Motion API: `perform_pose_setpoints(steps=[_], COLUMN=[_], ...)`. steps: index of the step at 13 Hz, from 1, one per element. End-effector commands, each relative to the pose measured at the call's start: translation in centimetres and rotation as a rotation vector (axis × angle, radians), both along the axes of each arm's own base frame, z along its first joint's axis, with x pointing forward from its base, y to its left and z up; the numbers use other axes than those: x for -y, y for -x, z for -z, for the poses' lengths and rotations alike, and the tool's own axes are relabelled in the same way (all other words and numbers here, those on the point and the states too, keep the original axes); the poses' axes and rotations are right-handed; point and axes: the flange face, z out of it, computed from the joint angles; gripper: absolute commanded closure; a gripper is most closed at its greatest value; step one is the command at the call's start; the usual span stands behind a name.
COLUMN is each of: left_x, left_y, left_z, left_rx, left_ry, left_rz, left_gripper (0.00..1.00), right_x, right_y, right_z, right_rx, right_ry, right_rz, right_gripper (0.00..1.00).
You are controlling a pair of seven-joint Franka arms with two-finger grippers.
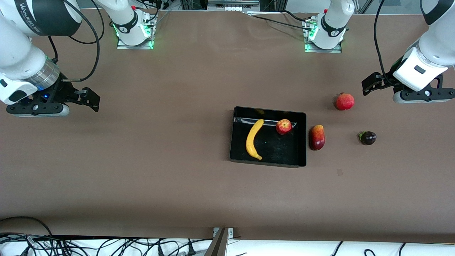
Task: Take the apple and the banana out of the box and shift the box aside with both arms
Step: 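Reach the left gripper down into the tray toward the red apple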
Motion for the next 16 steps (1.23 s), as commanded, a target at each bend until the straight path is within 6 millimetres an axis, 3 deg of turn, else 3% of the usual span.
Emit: perform_pose_setpoints(steps=[1, 5, 6, 10, 11, 14, 16], left_x=[1.5, 6.5, 8.5, 17.7, 19.0, 20.2, 20.9], left_y=[-0.3, -0.3, -0.4, -3.0, -3.8, -5.1, -3.9], left_z=[0.5, 0.7, 2.2, 12.9, 16.0, 23.3, 27.6], left_rx=[-0.064, -0.129, -0.151, -0.161, -0.157, -0.121, -0.1], left_ry=[0.025, 0.025, 0.017, -0.004, -0.009, -0.009, 0.002], left_rz=[-0.012, 0.081, 0.105, 0.062, 0.08, 0.097, 0.115], left_gripper=[0.0, 0.0, 0.0, 0.0, 0.0, 0.0, 0.0], right_x=[0.1, 0.1, 0.1, 0.1, 0.1, 0.1, 0.1], right_y=[-0.1, -0.1, -0.1, -0.1, -0.1, -0.1, -0.1], right_z=[-0.5, -0.5, -0.5, -0.5, -0.5, -0.5, -0.5], right_rx=[0.005, 0.005, 0.006, 0.006, 0.006, 0.006, 0.006], right_ry=[0.008, 0.008, 0.008, 0.008, 0.008, 0.006, 0.006], right_rz=[0.011, 0.011, 0.01, 0.01, 0.01, 0.011, 0.011], right_gripper=[0.0, 0.0, 0.0, 0.0, 0.0, 0.0, 0.0])
